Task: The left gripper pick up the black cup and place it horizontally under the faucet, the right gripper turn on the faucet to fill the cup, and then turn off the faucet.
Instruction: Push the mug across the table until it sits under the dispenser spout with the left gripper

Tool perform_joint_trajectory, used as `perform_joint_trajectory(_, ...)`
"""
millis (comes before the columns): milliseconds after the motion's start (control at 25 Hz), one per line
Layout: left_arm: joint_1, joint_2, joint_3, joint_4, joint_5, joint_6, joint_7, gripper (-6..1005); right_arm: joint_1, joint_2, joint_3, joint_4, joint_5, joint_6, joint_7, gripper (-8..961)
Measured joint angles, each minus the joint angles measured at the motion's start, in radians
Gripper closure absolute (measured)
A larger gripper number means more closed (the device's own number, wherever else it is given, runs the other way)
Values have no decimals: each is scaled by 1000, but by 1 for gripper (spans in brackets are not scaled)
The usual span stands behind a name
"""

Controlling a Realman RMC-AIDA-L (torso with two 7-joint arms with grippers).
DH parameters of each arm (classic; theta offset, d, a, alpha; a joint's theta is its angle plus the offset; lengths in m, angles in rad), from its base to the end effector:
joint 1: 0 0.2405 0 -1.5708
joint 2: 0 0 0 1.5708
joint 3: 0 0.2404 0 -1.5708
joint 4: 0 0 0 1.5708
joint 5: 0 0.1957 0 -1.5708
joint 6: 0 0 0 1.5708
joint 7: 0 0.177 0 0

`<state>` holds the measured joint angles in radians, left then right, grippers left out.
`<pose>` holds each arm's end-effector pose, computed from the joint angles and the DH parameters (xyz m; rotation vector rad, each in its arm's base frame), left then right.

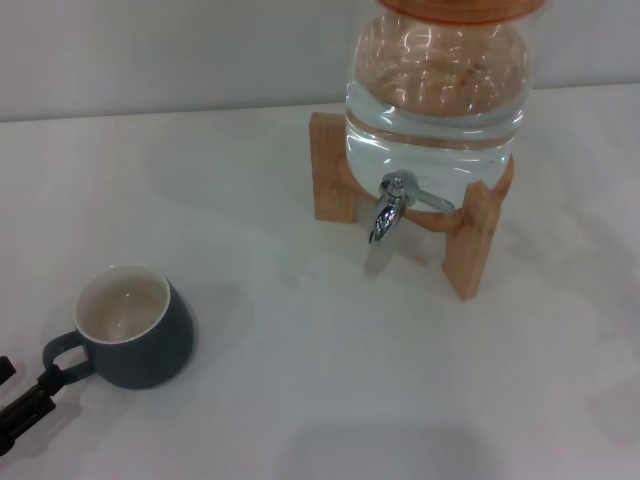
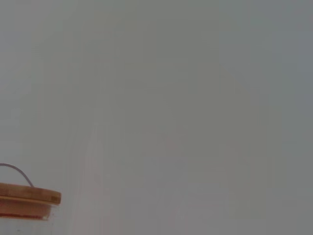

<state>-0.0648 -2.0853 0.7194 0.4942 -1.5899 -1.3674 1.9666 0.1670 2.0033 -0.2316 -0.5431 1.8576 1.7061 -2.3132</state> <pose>-0.3568 0.2282 -0.0029 -2.0327 -1.0602 -0.7743 0.3286 0.2520 0.1698 -1.5638 0.2300 0.9140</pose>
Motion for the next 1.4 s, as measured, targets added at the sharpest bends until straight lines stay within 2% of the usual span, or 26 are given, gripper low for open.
perform_joint_trajectory(640,-30,7,-8,2,-12,18,-1,152,4,1,0,5,0,-1,-2,141)
perform_joint_trajectory(1400,-76,4,-7,-7,-18,83,-2,159,39,1,0,0,2,-18,-7,142)
